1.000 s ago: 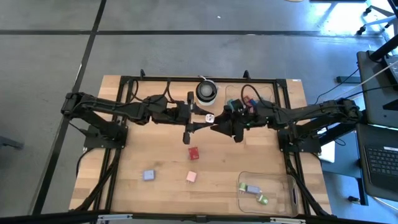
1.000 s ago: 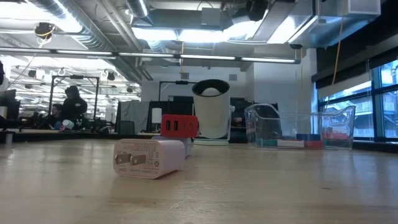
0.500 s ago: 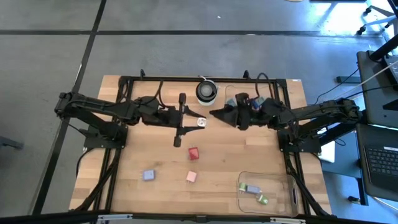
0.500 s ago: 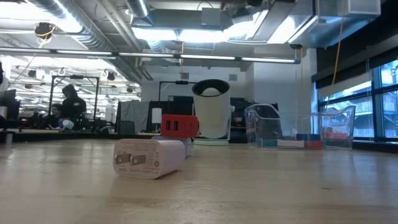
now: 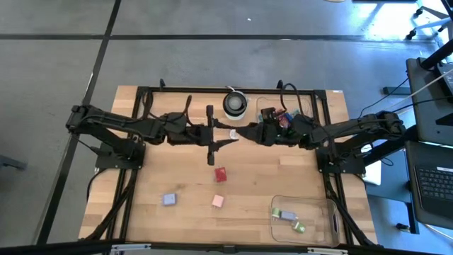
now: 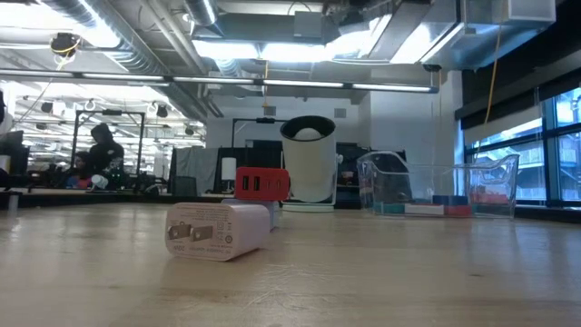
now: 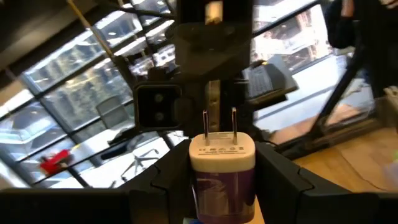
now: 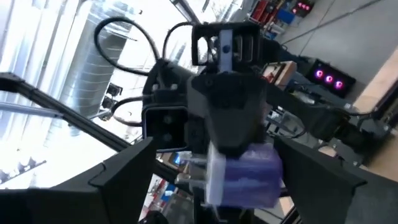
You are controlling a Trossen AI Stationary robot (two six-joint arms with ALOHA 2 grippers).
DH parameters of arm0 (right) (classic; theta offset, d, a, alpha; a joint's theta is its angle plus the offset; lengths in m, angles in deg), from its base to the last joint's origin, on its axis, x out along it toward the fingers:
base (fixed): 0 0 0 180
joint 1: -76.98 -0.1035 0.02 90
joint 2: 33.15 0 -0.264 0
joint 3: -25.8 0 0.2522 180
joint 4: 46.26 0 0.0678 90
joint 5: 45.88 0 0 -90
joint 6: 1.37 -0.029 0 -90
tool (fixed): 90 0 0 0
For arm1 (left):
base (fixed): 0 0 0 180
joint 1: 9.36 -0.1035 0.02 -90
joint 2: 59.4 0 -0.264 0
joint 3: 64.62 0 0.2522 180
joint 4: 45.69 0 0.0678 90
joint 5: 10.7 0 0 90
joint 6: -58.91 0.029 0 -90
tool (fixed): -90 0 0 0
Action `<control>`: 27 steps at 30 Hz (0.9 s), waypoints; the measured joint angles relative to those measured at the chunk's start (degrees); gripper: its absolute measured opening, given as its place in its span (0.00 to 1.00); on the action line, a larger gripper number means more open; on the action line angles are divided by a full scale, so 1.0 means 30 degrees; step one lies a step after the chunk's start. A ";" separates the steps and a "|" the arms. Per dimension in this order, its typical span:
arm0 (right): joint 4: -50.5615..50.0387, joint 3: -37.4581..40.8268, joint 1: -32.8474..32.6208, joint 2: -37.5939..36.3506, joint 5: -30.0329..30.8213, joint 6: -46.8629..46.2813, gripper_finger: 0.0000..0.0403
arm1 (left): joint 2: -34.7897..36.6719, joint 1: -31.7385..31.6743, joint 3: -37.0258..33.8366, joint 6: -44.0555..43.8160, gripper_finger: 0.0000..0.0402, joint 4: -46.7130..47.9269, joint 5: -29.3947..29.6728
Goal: Pick & Place Office items
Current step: Put the violet charger adapter into the bottom transparent bin
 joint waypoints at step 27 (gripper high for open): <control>-0.0277 -0.0978 -0.0028 0.1022 0.0357 0.0533 0.65 | 0.0023 -0.0019 0.0004 0.0840 0.36 -0.0401 0.2297</control>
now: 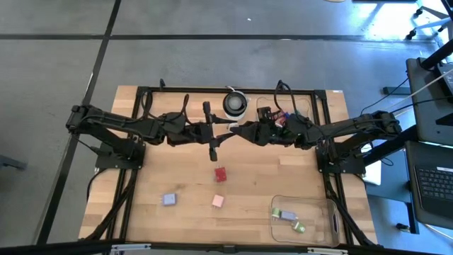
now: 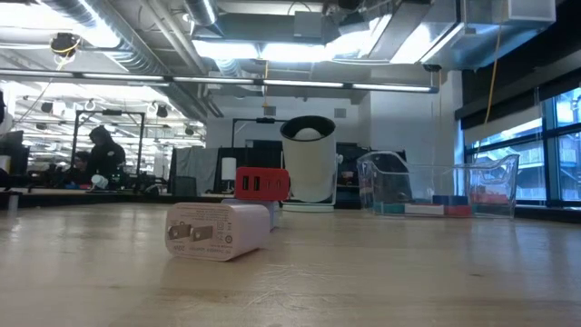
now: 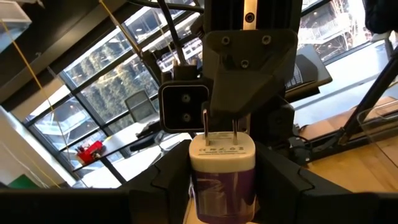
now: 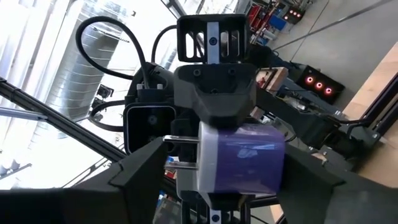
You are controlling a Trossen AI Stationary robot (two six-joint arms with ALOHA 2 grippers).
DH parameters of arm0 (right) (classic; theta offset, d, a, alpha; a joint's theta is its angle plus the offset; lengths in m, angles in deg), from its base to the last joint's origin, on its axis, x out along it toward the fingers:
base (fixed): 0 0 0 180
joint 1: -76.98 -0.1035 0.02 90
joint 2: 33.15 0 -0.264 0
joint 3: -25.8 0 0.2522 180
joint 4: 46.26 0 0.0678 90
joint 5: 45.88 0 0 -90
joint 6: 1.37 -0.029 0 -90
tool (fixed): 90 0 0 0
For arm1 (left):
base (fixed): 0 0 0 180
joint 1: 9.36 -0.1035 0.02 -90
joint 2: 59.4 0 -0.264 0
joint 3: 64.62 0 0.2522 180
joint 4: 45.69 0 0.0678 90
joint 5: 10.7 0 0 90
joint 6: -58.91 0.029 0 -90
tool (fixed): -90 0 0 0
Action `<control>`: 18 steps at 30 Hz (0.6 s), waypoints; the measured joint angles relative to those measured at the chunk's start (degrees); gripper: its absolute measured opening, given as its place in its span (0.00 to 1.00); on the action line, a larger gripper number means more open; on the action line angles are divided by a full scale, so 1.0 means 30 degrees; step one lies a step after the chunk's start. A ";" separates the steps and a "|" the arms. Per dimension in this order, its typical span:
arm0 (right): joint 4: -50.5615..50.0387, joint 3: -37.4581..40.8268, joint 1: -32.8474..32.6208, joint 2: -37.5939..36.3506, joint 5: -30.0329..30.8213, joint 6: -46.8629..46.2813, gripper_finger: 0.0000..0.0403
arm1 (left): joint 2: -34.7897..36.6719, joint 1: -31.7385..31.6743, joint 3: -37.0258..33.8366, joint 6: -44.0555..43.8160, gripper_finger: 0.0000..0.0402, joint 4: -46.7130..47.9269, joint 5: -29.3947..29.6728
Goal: Pick & Place Office items
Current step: Put the violet charger adapter into the bottom transparent bin
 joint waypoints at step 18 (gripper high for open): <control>0.0194 0.0007 0.0067 -0.0022 -0.0226 0.0478 0.61 | 0.0007 0.0368 0.0000 -0.0073 0.49 0.0197 -0.0208</control>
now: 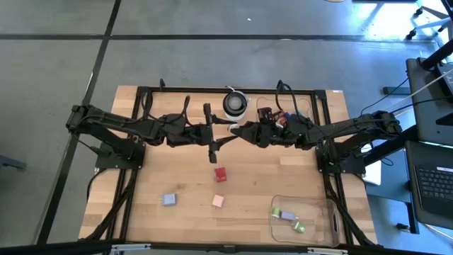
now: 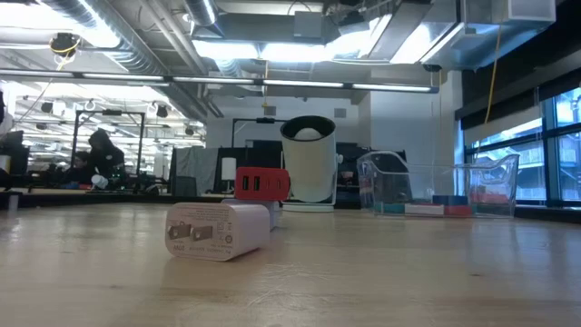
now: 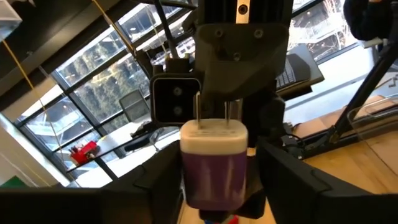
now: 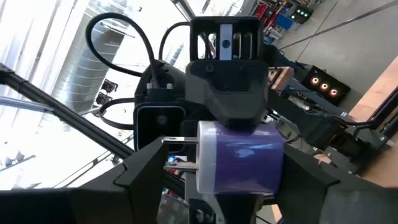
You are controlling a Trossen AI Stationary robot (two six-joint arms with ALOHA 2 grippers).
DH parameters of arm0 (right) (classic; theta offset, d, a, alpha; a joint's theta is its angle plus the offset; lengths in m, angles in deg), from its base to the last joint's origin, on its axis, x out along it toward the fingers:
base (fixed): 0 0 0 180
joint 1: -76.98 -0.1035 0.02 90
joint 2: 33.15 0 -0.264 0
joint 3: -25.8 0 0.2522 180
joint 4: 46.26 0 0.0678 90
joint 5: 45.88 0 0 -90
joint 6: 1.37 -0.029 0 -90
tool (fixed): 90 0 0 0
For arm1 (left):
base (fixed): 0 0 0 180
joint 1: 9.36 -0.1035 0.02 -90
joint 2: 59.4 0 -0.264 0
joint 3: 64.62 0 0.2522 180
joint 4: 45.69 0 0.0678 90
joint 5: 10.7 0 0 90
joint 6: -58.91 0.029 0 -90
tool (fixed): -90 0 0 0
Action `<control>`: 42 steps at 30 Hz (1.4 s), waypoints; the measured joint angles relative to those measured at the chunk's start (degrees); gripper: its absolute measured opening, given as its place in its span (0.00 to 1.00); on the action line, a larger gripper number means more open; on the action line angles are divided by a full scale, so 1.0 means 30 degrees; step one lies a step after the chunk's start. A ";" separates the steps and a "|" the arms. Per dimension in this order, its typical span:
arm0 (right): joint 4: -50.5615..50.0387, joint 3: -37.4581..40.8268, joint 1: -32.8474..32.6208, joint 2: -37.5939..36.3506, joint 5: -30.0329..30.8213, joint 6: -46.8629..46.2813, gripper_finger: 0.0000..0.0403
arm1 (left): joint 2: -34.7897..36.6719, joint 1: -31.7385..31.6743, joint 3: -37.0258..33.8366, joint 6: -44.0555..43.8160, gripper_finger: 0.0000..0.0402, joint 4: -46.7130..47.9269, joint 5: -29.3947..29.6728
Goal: Pick & Place Office items
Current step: Put the violet charger adapter into the bottom transparent bin
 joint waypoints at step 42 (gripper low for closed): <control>-2.0234 0.0000 -0.9716 -0.2914 -0.3919 -0.8339 0.61 | 0.0015 0.2866 -0.0015 -1.2841 0.67 0.8160 0.7760</control>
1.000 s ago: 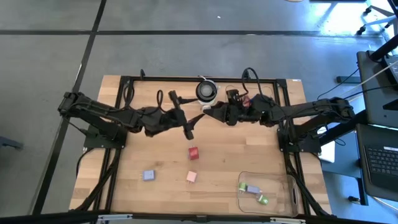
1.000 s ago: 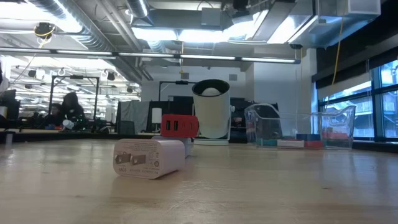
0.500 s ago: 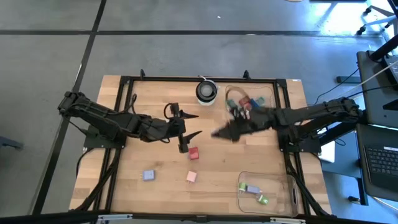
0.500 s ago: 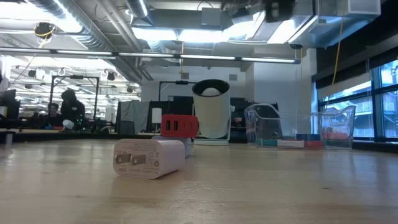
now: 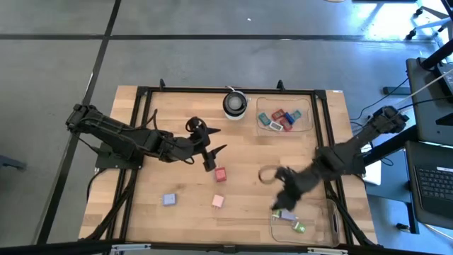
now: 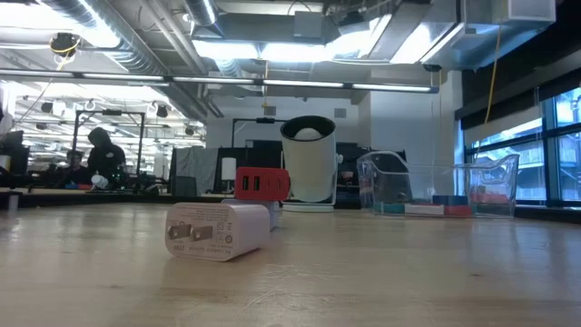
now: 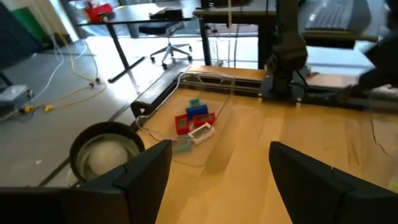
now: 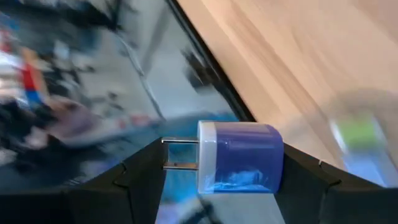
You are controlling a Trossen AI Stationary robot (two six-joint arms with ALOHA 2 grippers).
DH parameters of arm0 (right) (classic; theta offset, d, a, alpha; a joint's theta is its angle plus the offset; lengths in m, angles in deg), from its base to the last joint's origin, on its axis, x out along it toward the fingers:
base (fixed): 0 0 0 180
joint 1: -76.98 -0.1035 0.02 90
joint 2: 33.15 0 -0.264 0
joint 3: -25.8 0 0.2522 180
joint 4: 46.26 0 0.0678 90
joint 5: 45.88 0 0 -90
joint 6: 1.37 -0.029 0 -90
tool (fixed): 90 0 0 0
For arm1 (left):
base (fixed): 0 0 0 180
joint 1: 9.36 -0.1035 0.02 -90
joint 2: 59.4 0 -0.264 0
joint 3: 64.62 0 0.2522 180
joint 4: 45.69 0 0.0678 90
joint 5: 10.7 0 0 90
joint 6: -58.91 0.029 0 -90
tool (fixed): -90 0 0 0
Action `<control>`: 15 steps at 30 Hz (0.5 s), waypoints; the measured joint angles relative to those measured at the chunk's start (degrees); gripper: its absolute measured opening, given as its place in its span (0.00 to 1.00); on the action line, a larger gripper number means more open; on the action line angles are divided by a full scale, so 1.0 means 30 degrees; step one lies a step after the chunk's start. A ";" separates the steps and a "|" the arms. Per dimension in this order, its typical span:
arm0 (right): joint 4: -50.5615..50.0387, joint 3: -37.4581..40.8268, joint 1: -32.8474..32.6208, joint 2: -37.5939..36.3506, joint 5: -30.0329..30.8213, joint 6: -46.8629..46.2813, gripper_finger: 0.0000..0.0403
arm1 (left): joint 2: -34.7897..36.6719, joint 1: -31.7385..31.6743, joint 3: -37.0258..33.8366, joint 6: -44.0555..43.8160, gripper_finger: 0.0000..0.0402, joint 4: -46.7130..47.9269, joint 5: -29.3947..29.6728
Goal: Pick & Place Office items
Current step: Put the violet charger adapter into the bottom transparent bin
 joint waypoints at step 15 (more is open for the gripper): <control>-0.3934 0.0000 -0.6907 0.2546 0.0724 -0.1202 0.61 | 0.0000 0.0073 0.0015 -1.0148 0.66 -0.0294 -0.1143</control>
